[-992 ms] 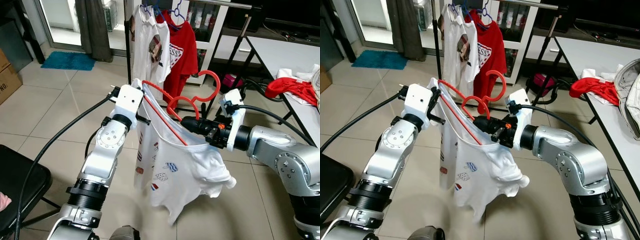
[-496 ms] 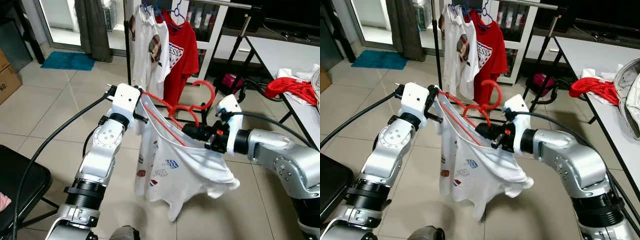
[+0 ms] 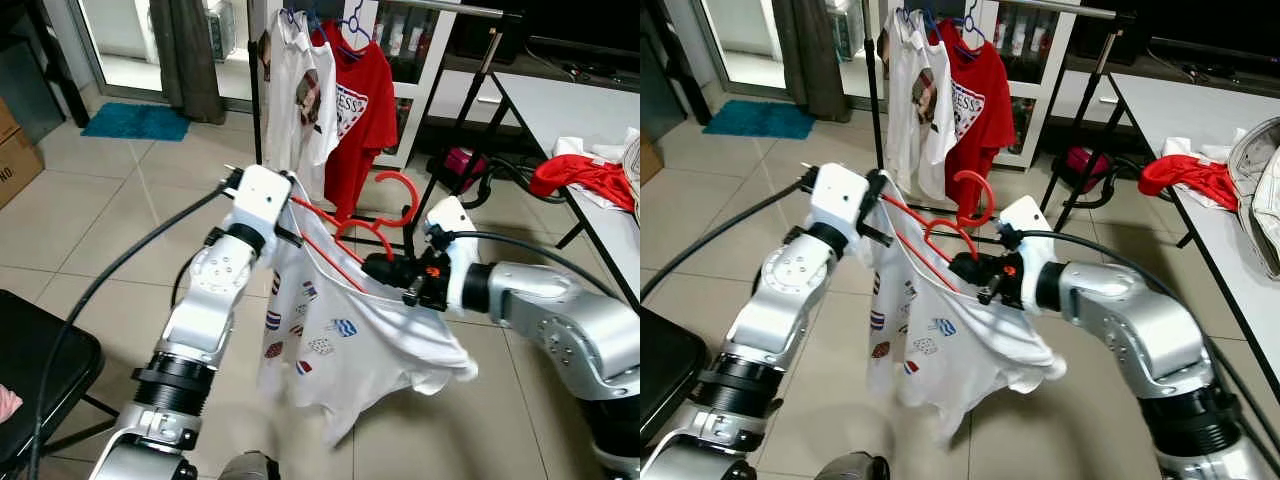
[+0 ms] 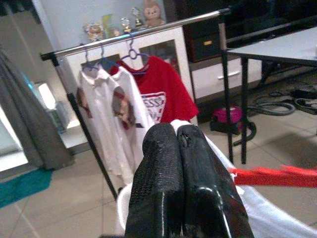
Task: Hang hanger
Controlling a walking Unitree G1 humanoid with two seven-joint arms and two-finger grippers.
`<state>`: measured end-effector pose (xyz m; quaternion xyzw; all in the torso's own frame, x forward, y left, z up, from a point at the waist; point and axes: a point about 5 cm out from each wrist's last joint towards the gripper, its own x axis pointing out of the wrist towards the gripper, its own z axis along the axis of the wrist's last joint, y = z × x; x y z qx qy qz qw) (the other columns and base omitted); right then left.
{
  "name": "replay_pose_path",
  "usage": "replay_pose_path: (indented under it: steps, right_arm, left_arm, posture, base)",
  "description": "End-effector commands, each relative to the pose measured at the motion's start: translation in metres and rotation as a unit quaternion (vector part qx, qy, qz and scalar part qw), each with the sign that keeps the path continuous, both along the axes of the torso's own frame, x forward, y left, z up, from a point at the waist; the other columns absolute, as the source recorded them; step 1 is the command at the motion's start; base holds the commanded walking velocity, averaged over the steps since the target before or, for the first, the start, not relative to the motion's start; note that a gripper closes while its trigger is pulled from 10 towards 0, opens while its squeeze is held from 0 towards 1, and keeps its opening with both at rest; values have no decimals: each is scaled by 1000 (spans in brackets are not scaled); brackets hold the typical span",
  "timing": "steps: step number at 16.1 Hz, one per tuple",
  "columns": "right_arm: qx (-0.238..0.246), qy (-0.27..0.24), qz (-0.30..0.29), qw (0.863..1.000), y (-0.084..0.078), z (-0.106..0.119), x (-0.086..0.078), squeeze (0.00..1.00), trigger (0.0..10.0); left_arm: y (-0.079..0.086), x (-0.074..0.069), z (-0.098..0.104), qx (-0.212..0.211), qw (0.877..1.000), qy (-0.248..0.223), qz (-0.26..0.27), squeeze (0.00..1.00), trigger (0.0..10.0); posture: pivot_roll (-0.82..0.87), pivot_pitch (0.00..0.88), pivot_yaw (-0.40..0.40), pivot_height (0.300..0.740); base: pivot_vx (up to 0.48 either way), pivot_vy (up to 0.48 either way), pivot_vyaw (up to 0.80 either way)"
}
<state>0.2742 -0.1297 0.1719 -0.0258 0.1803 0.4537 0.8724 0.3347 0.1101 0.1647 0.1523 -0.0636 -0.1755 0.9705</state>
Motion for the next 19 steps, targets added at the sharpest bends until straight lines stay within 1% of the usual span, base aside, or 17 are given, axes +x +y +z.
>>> replay_pose_path:
  steps: [1, 4, 6, 8, 10, 13, 14, 16, 18, 19]
  right_arm:
    - [27, -16, -9, 999, -1, 12, 4, 0, 10000]
    - [58, -17, -4, 998, 5, 18, 4, 0, 10000]
    - [39, 0, -16, 999, 7, 8, 4, 0, 10000]
    - [18, 8, -13, 1000, 7, 2, 2, 0, 10000]
    - [-16, 20, -15, 1000, 2, -8, 0, 0, 10000]
    - [-30, 24, -24, 999, -2, -12, 1, 0, 10000]
    - [-27, 24, -26, 999, -2, -12, 2, 0, 10000]
    - [-18, 23, -37, 999, -3, -11, 4, 0, 10000]
    - [42, 11, -28, 999, 4, 3, 5, 0, 10000]
    - [51, 9, -25, 998, 6, 5, 5, 0, 10000]
  left_arm:
    - [-7, 1, 4, 5, 1000, -5, -14, 0, 0]
    - [-9, 1, 1, 11, 1000, 2, -22, 0, 0]
    - [-9, 3, 9, 17, 1000, -19, -10, 0, 0]
    - [-2, 7, 16, 15, 999, -32, 14, 0, 0]
    - [16, 13, 26, 19, 998, -47, 47, 0, 0]
    - [24, 16, 32, 22, 997, -52, 53, 0, 0]
    - [24, 17, 34, 22, 997, -52, 52, 0, 0]
    - [19, 16, 31, 28, 999, -39, 25, 0, 0]
    - [5, 13, 18, 46, 999, -14, -14, 0, 0]
    - [4, 12, 16, 48, 999, -10, -17, 0, 0]
  posture:
    - [-46, 0, -62, 740]
    - [-46, 0, -59, 740]
    - [-47, 0, -58, 740]
    - [-46, 0, -58, 740]
    - [-44, 0, -59, 740]
    - [-40, 0, -60, 740]
    - [-38, 0, -61, 740]
    - [-39, 0, -60, 740]
    - [-37, 0, -58, 740]
    - [-37, 0, -58, 740]
  base:
    - [0, 0, 0]
    - [0, 0, 0]
    - [0, 0, 0]
    - [0, 0, 0]
    - [0, 0, 0]
    - [0, 0, 0]
    - [0, 0, 0]
    - [0, 0, 0]
    - [0, 0, 0]
    - [0, 0, 0]
